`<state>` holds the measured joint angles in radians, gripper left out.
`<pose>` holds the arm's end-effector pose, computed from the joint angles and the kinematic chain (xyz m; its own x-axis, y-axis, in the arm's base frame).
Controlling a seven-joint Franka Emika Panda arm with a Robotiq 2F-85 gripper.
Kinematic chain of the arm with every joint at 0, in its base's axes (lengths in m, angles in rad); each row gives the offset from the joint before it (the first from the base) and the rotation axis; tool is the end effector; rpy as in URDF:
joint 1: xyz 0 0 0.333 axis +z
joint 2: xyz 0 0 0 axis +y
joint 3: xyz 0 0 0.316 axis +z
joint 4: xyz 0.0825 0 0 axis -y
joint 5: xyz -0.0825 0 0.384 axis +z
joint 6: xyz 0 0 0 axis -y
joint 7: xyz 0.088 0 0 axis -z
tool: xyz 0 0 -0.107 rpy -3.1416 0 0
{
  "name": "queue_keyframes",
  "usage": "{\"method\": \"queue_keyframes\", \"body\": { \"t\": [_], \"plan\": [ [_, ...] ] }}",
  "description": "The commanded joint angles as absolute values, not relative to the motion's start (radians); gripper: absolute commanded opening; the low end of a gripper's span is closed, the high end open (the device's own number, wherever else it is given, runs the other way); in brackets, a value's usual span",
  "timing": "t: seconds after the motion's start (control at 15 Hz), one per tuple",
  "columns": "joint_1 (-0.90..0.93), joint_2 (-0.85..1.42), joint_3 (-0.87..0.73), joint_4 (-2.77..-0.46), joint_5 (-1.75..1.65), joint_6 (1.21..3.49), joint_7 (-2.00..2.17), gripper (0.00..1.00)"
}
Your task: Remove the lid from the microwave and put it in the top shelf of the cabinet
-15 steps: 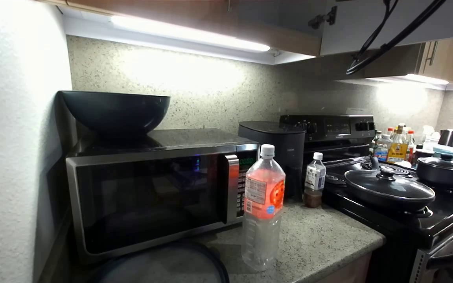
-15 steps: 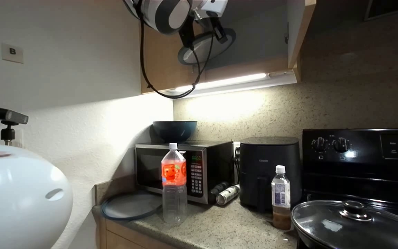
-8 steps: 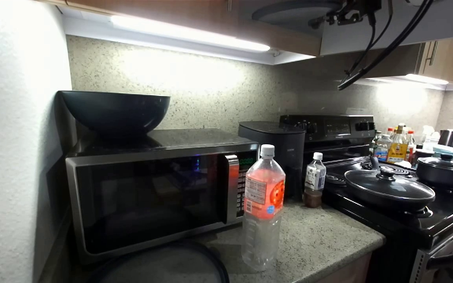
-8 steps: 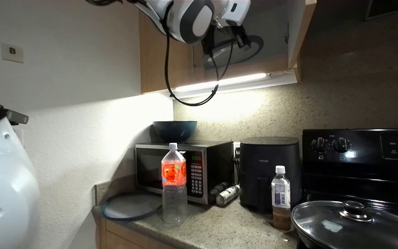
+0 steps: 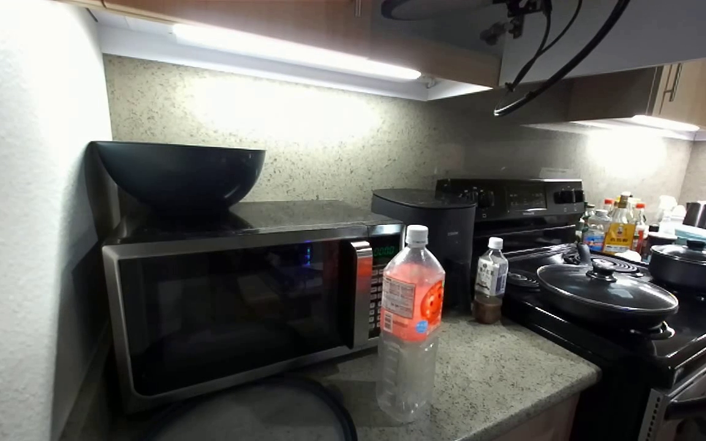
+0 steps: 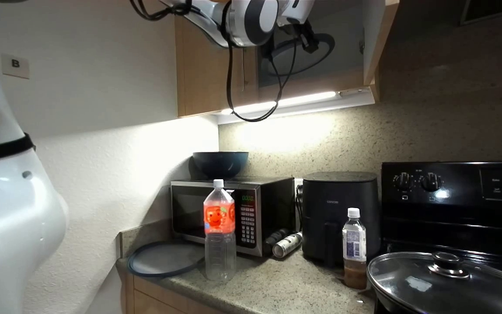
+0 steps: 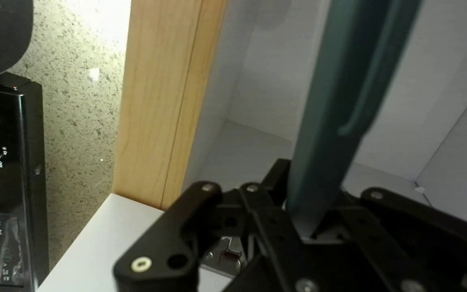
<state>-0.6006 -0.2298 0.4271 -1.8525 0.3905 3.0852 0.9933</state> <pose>0.5141 -0.0839 0.7823 -0.1320 -0.9525 0.2743 -0.1663 -0.2515 -0.9535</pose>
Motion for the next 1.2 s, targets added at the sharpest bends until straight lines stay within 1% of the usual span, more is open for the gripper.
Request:
{"method": "queue_keyframes", "body": {
  "t": [0.0, 0.2, 0.47, 0.87, 1.13],
  "plan": [
    [-0.602, -0.228, 0.427, -1.85, 0.39, 3.085, 0.993, 0.08],
    [-0.623, -0.224, 0.451, -1.868, 0.364, 3.109, 1.01, 0.07],
    [-0.683, -0.149, 0.537, -1.81, 0.252, 3.088, 1.059, 0.07],
    [-0.834, -0.063, 0.672, -1.725, -0.05, 3.062, 1.261, 0.07],
    [-0.871, -0.004, 0.711, -1.631, -0.28, 2.997, 1.432, 0.06]
  ]
}}
